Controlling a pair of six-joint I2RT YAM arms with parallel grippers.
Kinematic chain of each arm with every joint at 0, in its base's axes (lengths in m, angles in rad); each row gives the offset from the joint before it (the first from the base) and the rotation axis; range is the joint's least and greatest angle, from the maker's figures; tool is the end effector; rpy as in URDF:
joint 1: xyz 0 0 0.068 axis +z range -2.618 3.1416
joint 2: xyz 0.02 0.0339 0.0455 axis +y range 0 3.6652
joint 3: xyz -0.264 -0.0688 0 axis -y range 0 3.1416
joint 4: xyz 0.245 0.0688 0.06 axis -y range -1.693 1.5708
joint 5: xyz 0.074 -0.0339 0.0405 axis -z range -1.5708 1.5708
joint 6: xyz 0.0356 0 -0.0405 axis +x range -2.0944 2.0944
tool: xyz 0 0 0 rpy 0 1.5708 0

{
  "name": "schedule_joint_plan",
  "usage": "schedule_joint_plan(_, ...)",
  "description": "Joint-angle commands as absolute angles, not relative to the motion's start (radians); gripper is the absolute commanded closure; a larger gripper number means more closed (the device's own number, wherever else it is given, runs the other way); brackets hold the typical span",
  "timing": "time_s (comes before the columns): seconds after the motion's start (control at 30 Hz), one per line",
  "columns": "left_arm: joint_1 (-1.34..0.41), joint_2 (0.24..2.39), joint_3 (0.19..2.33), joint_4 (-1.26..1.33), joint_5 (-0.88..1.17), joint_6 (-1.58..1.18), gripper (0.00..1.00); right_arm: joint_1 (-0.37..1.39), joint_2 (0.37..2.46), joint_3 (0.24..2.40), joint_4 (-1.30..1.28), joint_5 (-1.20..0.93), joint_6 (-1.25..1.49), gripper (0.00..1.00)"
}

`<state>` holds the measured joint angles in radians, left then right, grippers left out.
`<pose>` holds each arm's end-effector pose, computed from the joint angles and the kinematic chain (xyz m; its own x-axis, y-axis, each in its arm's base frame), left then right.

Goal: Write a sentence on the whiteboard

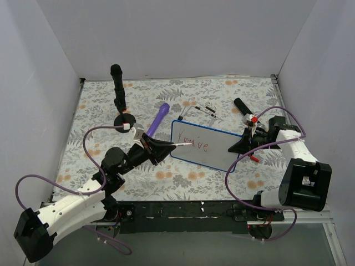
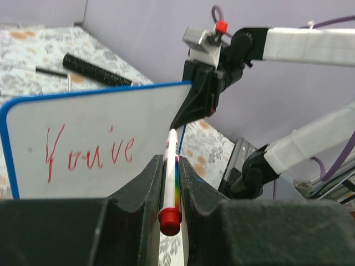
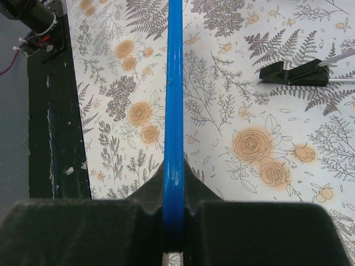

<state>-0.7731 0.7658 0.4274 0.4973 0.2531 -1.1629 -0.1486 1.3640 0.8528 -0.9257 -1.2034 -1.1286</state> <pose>0.1282 -0.1375 0.2889 -0.7382 -0.5214 -0.4281 0.4424 0.1049 -0.8907 0.2229 0.0002 0.2183 -0.3561 -0.2749 -0.8931 -0.9158 0.2925 0.2751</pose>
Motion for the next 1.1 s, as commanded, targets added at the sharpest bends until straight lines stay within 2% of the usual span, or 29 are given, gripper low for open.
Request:
schedule_joint_plan(0.0,-0.769,0.671,0.347,0.437,0.221,-1.224,1.00,-0.144,1.345,0.842,-0.953,-1.192,-1.144,0.99)
schedule_joint_plan(0.43,-0.772,0.532,0.255,0.344,0.249,-1.213,1.00,-0.143,1.348,0.839,-0.962,-1.186,-1.170,0.99)
schedule_joint_plan(0.77,-0.798,0.652,0.299,0.362,0.256,-1.149,1.00,-0.143,1.348,0.841,-0.971,-1.187,-1.184,0.99)
schedule_joint_plan(1.07,-0.905,0.748,0.362,0.348,0.177,-1.085,1.00,-0.144,1.348,0.839,-0.968,-1.184,-1.184,0.99)
